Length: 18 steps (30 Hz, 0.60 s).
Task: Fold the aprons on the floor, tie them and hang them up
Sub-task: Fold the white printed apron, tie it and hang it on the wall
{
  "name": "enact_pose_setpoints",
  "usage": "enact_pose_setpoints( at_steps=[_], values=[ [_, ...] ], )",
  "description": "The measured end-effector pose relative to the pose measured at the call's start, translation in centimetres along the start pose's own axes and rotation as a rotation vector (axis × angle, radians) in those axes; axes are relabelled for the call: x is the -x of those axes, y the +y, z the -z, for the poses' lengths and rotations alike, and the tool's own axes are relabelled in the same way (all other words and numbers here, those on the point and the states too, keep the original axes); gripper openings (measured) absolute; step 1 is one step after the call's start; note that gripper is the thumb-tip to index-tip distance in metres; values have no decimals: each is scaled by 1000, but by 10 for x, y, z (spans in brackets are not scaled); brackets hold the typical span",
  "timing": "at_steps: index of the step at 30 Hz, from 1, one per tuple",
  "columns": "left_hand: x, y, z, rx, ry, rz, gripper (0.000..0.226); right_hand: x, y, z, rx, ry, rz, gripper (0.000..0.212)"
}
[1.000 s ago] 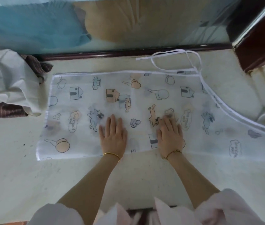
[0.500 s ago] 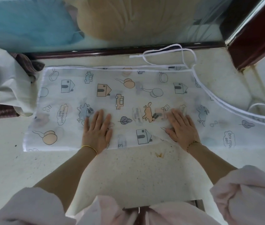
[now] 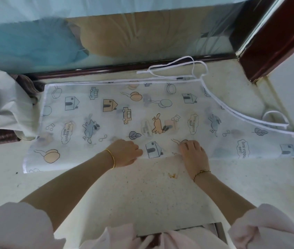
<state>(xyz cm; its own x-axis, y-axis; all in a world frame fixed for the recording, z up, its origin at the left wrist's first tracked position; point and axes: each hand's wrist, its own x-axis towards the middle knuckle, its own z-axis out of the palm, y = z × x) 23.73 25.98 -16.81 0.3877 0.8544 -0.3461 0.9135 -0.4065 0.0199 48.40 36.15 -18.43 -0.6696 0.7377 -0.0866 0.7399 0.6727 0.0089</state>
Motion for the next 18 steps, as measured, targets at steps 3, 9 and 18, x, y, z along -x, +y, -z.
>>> enact_pose_setpoints(
  at_steps=[3, 9, 18],
  values=[
    [1, -9, 22, 12, -183, 23, 16, -9, 14, 14, -32, -116, 25, 37],
    [2, 12, 46, 159, -546, -14, 15, -35, 22, 35, 31, -657, 95, 30],
    [-46, -80, 50, 622, 142, 611, 18, -115, -3, 63, -83, -296, -47, 30]
  ],
)
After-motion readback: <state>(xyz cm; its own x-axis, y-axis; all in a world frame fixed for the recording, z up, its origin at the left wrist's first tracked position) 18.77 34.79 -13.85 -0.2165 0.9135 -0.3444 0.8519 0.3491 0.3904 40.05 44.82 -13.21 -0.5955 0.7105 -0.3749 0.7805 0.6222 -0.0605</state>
